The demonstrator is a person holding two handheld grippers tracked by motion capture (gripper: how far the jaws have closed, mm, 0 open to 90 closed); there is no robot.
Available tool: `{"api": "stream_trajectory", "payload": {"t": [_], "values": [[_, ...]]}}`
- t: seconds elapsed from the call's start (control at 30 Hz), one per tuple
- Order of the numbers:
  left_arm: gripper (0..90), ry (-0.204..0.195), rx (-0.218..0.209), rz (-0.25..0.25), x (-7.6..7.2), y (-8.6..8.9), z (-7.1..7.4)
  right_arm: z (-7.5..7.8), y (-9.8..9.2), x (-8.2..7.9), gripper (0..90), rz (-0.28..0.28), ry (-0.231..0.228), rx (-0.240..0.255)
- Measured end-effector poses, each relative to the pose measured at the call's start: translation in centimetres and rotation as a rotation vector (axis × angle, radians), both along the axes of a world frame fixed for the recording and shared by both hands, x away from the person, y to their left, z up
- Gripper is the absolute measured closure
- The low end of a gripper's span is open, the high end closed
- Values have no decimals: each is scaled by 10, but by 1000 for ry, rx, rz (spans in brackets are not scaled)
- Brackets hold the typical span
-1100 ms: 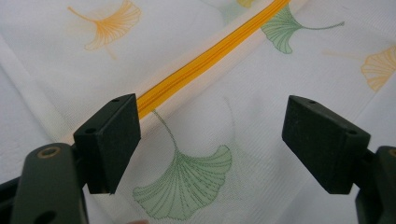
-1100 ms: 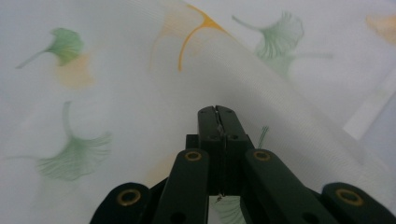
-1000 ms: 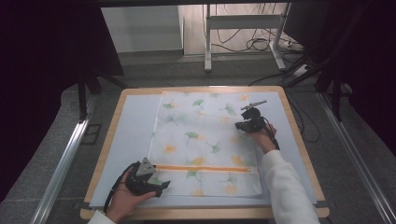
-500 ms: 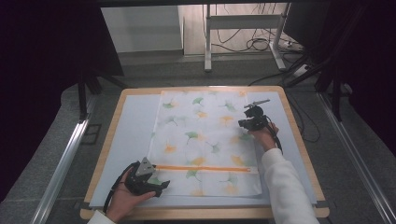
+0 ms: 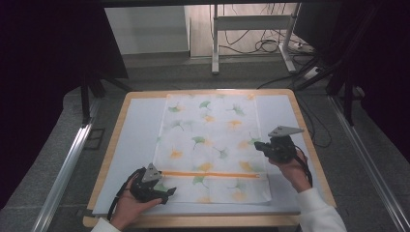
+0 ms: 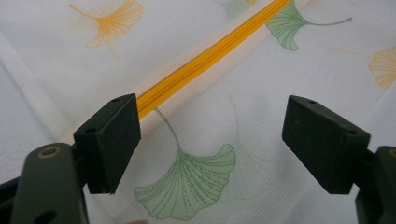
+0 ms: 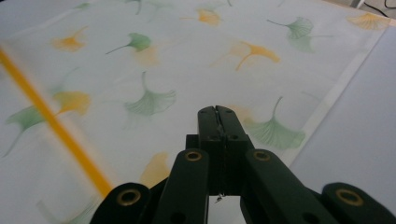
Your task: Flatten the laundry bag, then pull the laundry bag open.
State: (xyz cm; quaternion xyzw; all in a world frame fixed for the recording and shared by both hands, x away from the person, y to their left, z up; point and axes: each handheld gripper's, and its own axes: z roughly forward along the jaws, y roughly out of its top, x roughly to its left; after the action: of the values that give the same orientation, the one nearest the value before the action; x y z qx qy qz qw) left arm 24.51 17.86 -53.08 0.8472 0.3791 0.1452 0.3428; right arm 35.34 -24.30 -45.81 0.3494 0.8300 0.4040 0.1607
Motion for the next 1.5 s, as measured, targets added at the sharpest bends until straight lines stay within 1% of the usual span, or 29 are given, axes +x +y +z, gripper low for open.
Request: {"api": "stream_trajectory", "payload": {"t": [0.03, 0.07, 0.1, 0.13, 0.17, 0.2, 0.23, 0.37, 0.4, 0.43, 0.53, 0.6, 0.67, 0.7, 0.87, 0.97, 1.1, 1.17, 1.23, 1.27, 1.3, 1.37, 1.4, 1.43, 1.47, 1.5], "values": [[198, 0, 0, 0, 0, 0, 0, 0, 0, 0, 892, 0, 0, 0], [198, 1, 0, 3, 0, 0, 0, 0, -5, -14, 891, 10, 5, 15], [198, 1, 0, 3, 0, 0, 0, 0, -5, -14, 891, 10, 5, 15], [198, 1, 2, 4, 0, 0, -1, 0, -10, -26, 892, 15, 10, 19], [198, 2, 2, 4, 0, 0, 0, -1, -12, -31, 892, 17, 13, 26], [198, 2, 2, 4, 0, 0, 0, -1, -12, -31, 892, 17, 13, 26], [198, 1, -1, 4, 0, 0, 0, -3, -14, -36, 892, 21, 19, 33], [198, -7, -9, 8, -1, 2, 1, -13, -22, -62, 891, 33, 48, 46], [198, -8, -12, 10, -1, 2, 1, -15, -23, -66, 891, 34, 54, 45], [198, -8, -12, 10, -1, 2, 1, -15, -23, -66, 891, 34, 54, 45], [198, -10, -8, 7, 0, 1, 1, -21, -23, -83, 891, 48, 65, 39], [198, -15, -7, 4, -1, 1, 1, -22, -23, -85, 891, 51, 66, 36], [198, -25, -5, 3, -2, 0, 3, -28, -22, -89, 891, 57, 77, 10], [198, -25, -5, 3, -2, 0, 3, -28, -22, -89, 891, 57, 77, 10], [198, -30, -10, 1, -2, -1, 4, -35, -15, -86, 891, 68, 86, -23], [206, -33, -9, -6, -3, -2, 5, -36, -14, -85, 891, 69, 93, -26], [205, -48, -12, -11, -5, -6, 9, -37, -14, -84, 891, 68, 92, -29], [206, -58, -13, -20, -5, -10, 12, -37, -14, -84, 891, 67, 93, -31], [205, -67, -13, -37, -5, -16, 16, -37, -15, -84, 891, 67, 89, -40], [205, -73, -14, -51, -4, -22, 20, -38, -15, -84, 891, 65, 91, -43], [206, -73, -14, -51, -4, -22, 20, -38, -15, -84, 891, 65, 91, -43], [208, -75, -19, -65, -1, -31, 24, -41, -17, -86, 891, 61, 96, -53], [208, -75, -19, -65, -1, -31, 24, -41, -17, -86, 891, 61, 96, -53], [208, -75, -24, -76, 1, -38, 26, -42, -19, -87, 891, 55, 101, -63], [208, -75, -24, -76, 1, -38, 26, -43, -20, -88, 891, 52, 103, -65], [208, -78, -25, -82, 2, -42, 27, -43, -20, -88, 891, 52, 103, -65]]}}
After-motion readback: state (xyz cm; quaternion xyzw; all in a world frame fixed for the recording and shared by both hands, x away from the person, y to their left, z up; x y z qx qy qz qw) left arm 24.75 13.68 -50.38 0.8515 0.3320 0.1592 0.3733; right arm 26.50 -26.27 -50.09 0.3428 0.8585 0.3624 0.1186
